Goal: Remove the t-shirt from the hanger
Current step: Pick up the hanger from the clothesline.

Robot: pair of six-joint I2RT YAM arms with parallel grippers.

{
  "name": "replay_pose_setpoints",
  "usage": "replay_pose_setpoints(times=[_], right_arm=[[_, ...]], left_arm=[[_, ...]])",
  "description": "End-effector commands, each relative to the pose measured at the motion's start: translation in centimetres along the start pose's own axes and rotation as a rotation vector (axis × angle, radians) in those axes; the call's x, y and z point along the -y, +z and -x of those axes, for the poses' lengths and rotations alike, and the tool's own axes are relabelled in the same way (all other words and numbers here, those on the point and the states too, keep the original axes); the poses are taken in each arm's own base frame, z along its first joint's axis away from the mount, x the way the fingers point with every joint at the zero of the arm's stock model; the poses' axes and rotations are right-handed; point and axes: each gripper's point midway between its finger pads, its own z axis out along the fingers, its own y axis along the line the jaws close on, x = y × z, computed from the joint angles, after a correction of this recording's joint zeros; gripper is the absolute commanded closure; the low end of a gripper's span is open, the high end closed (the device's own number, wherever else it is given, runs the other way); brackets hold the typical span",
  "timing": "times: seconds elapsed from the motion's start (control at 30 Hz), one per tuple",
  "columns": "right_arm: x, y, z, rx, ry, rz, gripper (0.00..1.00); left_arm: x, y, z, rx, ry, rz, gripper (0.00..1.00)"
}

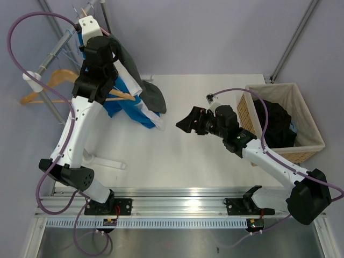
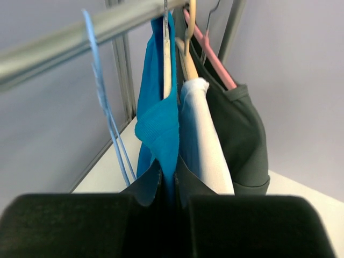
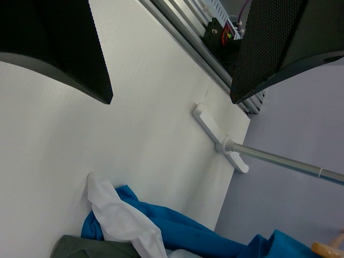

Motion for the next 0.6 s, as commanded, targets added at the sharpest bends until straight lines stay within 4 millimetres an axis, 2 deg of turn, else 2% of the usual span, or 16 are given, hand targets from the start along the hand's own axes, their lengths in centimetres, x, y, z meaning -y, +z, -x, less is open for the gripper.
replay_pose_setpoints(times=[0.0, 0.17, 0.37, 0.43, 0.47, 0.57], right_arm=[[-2.2, -0.3, 1.6, 0.040, -0.041, 0.051, 0.03], [-2.4, -0.3, 1.6, 0.038, -0.041, 0.056, 0.03], [-2.5, -0.2, 1.5, 0.034, -0.041, 0.059, 0.03], [-2.5, -0.2, 1.5, 0.033, -0.044, 0.058, 0.03], [-2.5, -0.2, 1.5, 0.033, -0.042, 0.058, 0.03], [-2.5, -0.2, 1.3, 0.027, -0.042, 0.058, 0.03]], left_arm=[[-1.2, -2.6, 6.6, 0.141, -0.121, -0.041, 1.00], [-1.4, -3.5, 7.3, 0.154, -0.121, -0.057, 1.00], [-1.5, -4.9, 6.7, 0.143, -0.122, -0.100, 1.00], [-1.1, -5.5, 5.8, 0.126, -0.111, -0.119, 1.00], [-1.6, -6.3, 6.0, 0.130, -0.138, -0.128, 1.00], [-0.8, -7.3, 4.0, 0.091, -0.137, -0.175, 1.00]])
